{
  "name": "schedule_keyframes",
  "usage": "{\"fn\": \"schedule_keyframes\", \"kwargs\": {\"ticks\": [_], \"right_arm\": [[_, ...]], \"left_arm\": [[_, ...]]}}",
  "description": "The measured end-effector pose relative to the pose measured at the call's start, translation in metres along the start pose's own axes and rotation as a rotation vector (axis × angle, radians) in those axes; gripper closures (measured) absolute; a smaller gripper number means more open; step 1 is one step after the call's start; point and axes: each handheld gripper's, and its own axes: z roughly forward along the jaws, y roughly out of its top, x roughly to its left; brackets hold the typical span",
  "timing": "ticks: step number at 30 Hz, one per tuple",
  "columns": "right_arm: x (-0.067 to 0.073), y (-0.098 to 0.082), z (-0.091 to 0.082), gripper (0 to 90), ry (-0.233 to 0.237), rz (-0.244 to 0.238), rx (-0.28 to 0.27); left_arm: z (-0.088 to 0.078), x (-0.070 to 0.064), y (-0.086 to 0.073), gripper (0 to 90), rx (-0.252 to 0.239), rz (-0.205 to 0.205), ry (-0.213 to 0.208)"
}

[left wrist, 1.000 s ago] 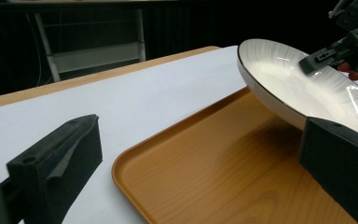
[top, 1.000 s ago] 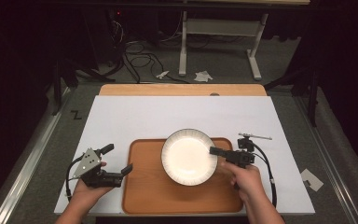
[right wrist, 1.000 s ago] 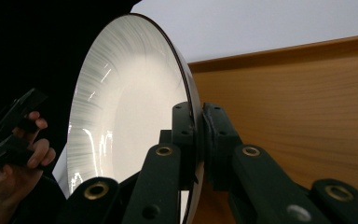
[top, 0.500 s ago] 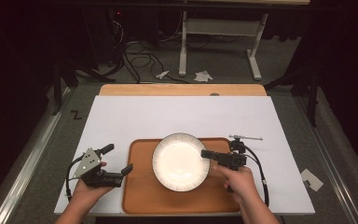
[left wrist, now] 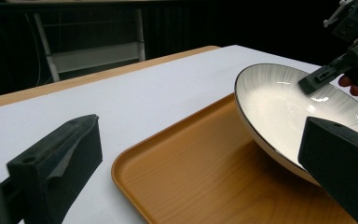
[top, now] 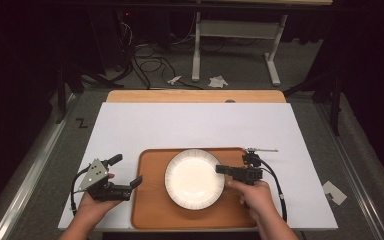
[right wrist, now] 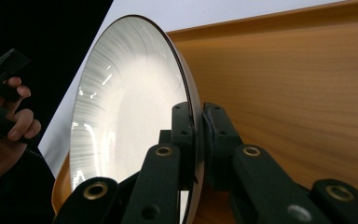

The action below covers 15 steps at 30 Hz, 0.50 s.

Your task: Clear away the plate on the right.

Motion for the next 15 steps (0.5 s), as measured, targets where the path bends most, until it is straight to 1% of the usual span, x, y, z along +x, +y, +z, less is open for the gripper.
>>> {"fn": "schedule_keyframes", "kwargs": {"ticks": [3, 7, 11, 13, 15], "right_arm": [[0.0003, -0.0009, 0.0012, 85.2, -0.005, -0.009, 0.02], [0.0013, -0.0023, 0.0035, 85.1, -0.013, -0.024, 0.03], [0.0008, -0.0031, 0.0043, 84.8, -0.011, -0.027, 0.042], [0.0009, -0.004, 0.0053, 85.0, -0.024, -0.034, 0.053], [-0.0002, -0.0042, 0.0056, 85.0, -0.025, -0.034, 0.053]], "left_arm": [[-0.0003, 0.0002, 0.0001, 0.5, -0.002, -0.001, 0.001], [-0.0006, 0.0005, 0.0002, 0.5, -0.002, -0.002, 0.001], [-0.0009, 0.0004, 0.0002, 0.5, -0.003, -0.002, -0.001], [-0.0007, 0.0007, 0.0001, 0.5, -0.002, -0.002, -0.001], [-0.0004, 0.0006, 0.0, 0.5, -0.002, -0.003, -0.002]]}}
